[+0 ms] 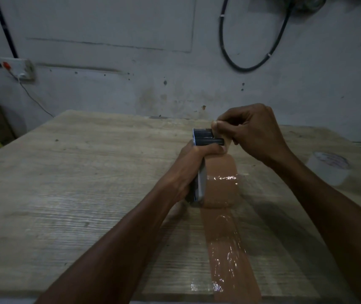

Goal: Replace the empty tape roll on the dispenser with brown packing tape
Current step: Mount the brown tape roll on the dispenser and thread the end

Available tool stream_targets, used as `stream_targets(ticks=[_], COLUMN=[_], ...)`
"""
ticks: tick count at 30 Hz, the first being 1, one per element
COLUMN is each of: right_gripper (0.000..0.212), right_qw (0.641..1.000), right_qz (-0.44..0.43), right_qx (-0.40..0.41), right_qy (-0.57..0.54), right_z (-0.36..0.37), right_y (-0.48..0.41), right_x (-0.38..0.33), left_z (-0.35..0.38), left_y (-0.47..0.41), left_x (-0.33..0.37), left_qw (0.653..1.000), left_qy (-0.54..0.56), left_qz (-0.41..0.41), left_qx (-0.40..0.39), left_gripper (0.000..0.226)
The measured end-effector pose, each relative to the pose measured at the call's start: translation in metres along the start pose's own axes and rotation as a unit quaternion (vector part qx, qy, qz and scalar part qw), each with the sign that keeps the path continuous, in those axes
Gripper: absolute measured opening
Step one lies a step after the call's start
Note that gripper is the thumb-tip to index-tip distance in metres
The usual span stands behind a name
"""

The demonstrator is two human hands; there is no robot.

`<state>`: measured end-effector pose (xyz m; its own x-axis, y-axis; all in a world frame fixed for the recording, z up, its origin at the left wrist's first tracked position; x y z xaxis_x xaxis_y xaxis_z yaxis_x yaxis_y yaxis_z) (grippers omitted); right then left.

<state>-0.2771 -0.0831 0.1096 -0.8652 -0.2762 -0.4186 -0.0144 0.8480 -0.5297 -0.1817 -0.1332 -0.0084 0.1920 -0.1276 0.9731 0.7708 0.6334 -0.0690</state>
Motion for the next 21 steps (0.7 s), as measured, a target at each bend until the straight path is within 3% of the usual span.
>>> stream_targets(ticks=[15,21], right_gripper=[0.009,0.007], right_qw=[0.995,0.974], right_qz=[0.030,0.093], right_qx=[0.002,-0.039], right_qy=[-0.100,-0.201], right_z=[0.001,0.011], right_y=[-0.005,-0.008], right_x=[0.007,0.028], left_z=[-0.003,0.000], left_y=[-0.002,-0.001], left_x=[0.004,0.002], left_qw=[0.999,0.999], left_qy=[-0.034,-0.018], left_qz=[0.032,0.023], left_qx=[-0.001,-0.025], left_gripper=[0.061,0.034])
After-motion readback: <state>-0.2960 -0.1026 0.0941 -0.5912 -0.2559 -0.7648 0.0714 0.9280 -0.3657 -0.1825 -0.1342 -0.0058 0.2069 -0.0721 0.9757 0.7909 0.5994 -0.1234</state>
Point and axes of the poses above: each hand's wrist, its own y-axis away from the middle knuckle, its own z-axis out of the palm, x = y × z, the point moved 8 cm from there along -y, towards the middle knuckle, and after that the axes turned 10 degrees about -x, right-handed, at the moved point
